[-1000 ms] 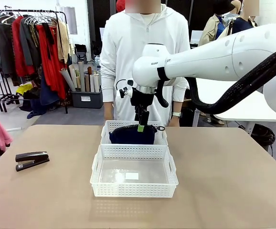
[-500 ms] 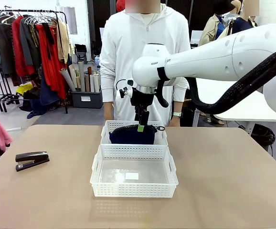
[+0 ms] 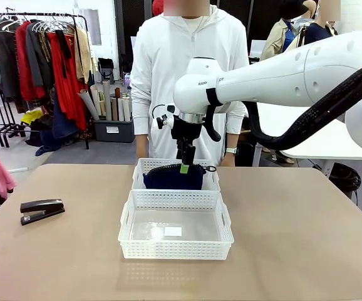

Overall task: Distribute items into two baskets.
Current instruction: Pick up the Stapler that the person points to.

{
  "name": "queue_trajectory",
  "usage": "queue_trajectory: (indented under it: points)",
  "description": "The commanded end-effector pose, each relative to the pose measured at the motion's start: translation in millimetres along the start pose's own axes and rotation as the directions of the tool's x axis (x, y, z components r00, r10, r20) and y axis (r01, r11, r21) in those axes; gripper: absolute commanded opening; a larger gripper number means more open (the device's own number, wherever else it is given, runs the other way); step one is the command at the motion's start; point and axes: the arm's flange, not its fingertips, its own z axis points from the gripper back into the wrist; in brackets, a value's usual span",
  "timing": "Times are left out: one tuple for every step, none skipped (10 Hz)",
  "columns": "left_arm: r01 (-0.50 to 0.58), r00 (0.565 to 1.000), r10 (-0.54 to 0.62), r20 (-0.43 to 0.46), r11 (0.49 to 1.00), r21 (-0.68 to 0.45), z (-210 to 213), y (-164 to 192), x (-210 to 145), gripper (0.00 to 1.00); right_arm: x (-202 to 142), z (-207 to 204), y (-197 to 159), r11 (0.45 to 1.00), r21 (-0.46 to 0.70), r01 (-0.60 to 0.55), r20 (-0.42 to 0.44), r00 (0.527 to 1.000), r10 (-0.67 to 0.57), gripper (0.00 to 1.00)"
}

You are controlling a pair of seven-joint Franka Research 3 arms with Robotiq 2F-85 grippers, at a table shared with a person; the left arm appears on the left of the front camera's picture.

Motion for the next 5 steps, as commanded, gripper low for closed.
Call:
queue_trajectory:
  points:
    - [0.012, 1.0, -0.012, 0.009, 1.0, -0.009, 0, 0, 1, 1.0, -11, 25, 0, 0.998, 0.027, 0.049, 0.082, 0.995, -0.051, 1.0]
    - [0.012, 1.0, -0.012, 0.009, 1.0, -0.009, 0, 0, 1, 1.0, -30, 50, 3, 0.989, 0.003, 0.147, 0.086, 0.985, -0.147, 1.0]
    - [0.012, 1.0, -0.012, 0.009, 1.0, -0.009, 0, 0, 1, 1.0, -43, 68, 9, 0.976, 0.03, 0.216, 0.075, 0.973, -0.218, 1.0]
    - [0.012, 1.0, -0.012, 0.009, 1.0, -0.009, 0, 0, 1, 1.0, -59, 88, 19, 0.939, 0.025, 0.344, 0.082, 0.935, -0.345, 1.0]
    - [0.012, 1.0, -0.012, 0.009, 1.0, -0.009, 0, 0, 1, 1.0, -75, 101, 27, 0.913, 0.034, 0.407, 0.096, 0.908, -0.408, 1.0]
